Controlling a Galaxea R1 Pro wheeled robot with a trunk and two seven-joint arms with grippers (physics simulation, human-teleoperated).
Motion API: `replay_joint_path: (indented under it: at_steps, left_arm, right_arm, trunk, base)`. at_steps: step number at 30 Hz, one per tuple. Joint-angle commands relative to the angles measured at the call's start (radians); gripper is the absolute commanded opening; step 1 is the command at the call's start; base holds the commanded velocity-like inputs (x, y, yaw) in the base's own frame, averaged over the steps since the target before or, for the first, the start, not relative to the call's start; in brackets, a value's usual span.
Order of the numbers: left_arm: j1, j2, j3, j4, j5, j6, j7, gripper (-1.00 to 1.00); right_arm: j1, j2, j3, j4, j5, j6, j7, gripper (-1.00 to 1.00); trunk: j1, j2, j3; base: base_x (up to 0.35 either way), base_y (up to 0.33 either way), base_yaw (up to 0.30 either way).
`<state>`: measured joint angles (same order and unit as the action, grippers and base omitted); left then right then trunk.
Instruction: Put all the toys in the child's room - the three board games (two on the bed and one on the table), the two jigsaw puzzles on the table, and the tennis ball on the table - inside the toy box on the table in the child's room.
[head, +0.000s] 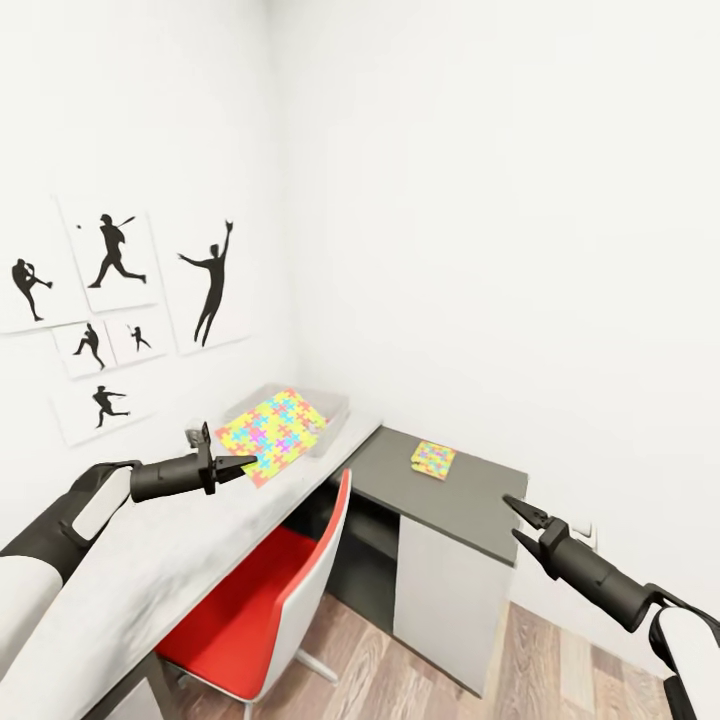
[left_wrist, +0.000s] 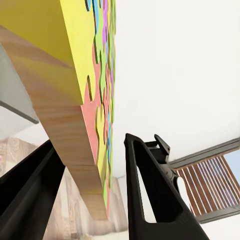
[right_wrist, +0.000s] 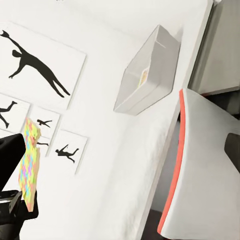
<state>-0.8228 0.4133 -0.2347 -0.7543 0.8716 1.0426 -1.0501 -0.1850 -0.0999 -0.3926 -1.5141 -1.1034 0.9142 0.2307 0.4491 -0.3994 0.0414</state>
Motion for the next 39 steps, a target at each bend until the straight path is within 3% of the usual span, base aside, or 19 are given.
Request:
replay_joint_path:
  at_steps: [1, 7, 9, 11, 13, 22, 28, 39]
  left_arm:
    - [-0.001, 0.000, -0.003, 0.001, 0.003, 0.004, -0.004, -1.00]
    - [-0.001, -0.002, -0.006, 0.001, 0.003, 0.004, -0.004, -1.00]
    - [-0.001, -0.003, -0.008, 0.000, 0.003, 0.004, -0.004, -1.00]
    - [-0.001, -0.003, -0.008, 0.000, 0.003, 0.004, -0.004, -1.00]
    - [-0.001, -0.004, -0.009, 0.000, 0.003, 0.004, -0.004, -1.00]
    - [-0.001, -0.005, -0.010, 0.000, 0.004, 0.004, -0.004, -1.00]
    - [-0.001, -0.005, -0.010, 0.000, 0.003, 0.004, -0.004, -1.00]
    - [-0.001, -0.007, -0.011, 0.000, 0.003, 0.004, -0.004, -1.00]
  right_arm:
    - [-0.001, 0.000, -0.002, 0.000, 0.008, 0.005, 0.008, 1.00]
    - [-0.007, -0.023, -0.011, -0.033, 0.007, 0.028, 0.010, 1.00]
    - [-0.013, -0.063, -0.012, -0.057, 0.007, 0.098, 0.004, 1.00]
    - [-0.022, -0.135, -0.007, -0.066, 0.001, 0.127, -0.036, 1.00]
    - [-0.020, -0.160, -0.003, -0.068, -0.003, 0.133, -0.059, 1.00]
    - [-0.017, -0.157, 0.000, -0.069, -0.005, 0.133, -0.068, 1.00]
    - [-0.022, -0.156, 0.059, -0.069, -0.003, 0.125, -0.074, 1.00]
    - [-0.022, -0.137, 0.065, -0.069, -0.002, 0.126, -0.073, 1.00]
  trunk:
    - [0.001, -0.001, 0.000]
    - [0.001, -0.001, 0.000]
    - [0.001, -0.001, 0.000]
    - [0.001, -0.001, 0.000]
    - [0.001, -0.001, 0.000]
    - [0.001, -0.001, 0.000]
    - [0.001, -0.001, -0.005]
    - [0.001, -0.001, -0.014]
  base:
    - [0.283, 0.000, 0.000]
    - [0.184, 0.000, 0.000]
    - [0.124, 0.000, 0.000]
    - [0.115, 0.000, 0.000]
    - [0.112, 0.000, 0.000]
    - [0.109, 0.000, 0.043]
    - [0.115, -0.012, 0.146]
    - [0.156, -0.026, 0.008]
